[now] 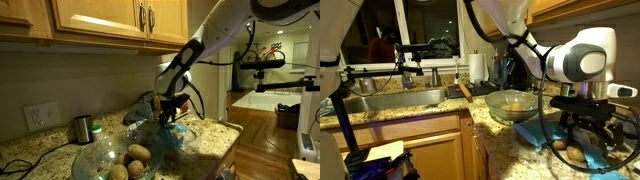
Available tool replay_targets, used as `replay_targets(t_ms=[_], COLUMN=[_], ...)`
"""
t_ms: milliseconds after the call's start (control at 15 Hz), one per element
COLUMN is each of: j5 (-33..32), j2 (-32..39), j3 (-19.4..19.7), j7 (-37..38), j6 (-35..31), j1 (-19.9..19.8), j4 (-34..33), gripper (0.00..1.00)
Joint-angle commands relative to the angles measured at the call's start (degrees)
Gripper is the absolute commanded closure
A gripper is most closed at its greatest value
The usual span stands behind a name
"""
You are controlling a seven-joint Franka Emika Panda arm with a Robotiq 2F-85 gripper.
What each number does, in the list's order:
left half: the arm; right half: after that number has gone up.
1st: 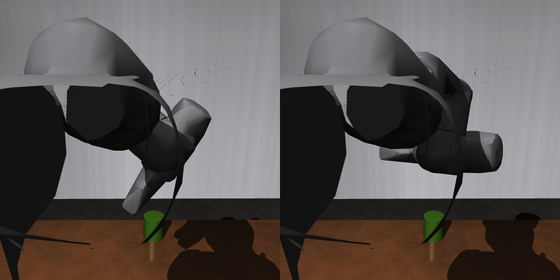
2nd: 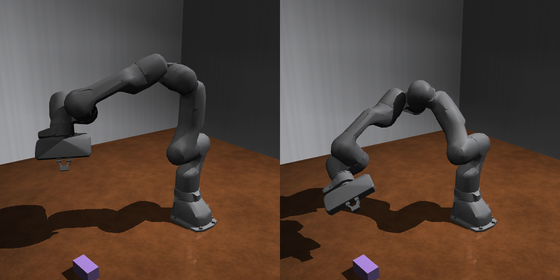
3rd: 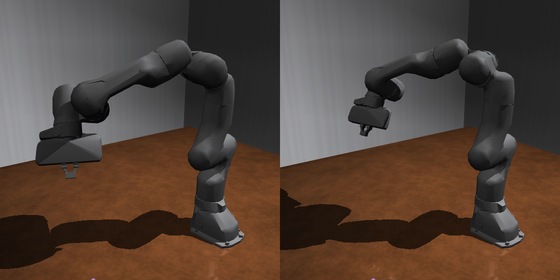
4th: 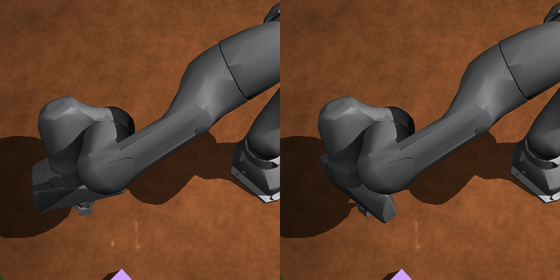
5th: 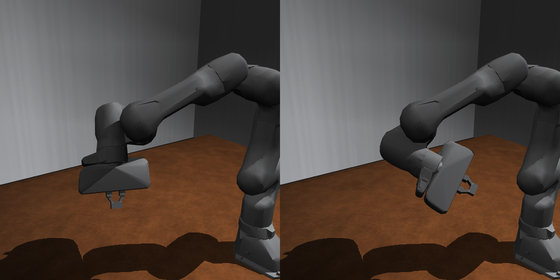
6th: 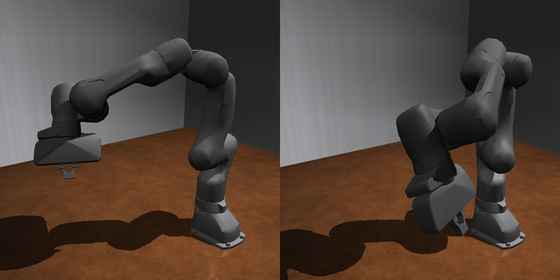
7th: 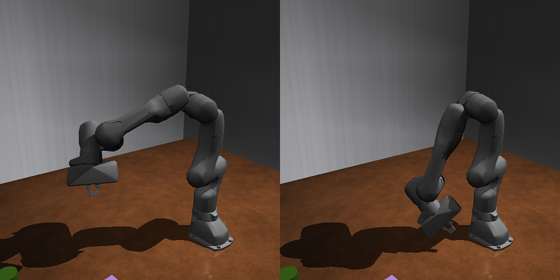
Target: Pick a potato from the bag and place it in the glass basin
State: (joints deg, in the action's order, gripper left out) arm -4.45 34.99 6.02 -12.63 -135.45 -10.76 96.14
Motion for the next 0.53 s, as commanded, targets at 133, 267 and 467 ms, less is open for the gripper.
replay_targets(t_ms=[133,267,467], j5=[-0.8,-1.2,-1.9], j2=[-0.6,-0.8,-1.4], j3=[-0.3,0.4,1.8], j7=[0.5,2.1,6.3], j6=[1.5,2.6,4.4], j1=[0.5,1.0,1.9], j4=[0.7,0.6,0.3], gripper=[0.0,0.0,0.0])
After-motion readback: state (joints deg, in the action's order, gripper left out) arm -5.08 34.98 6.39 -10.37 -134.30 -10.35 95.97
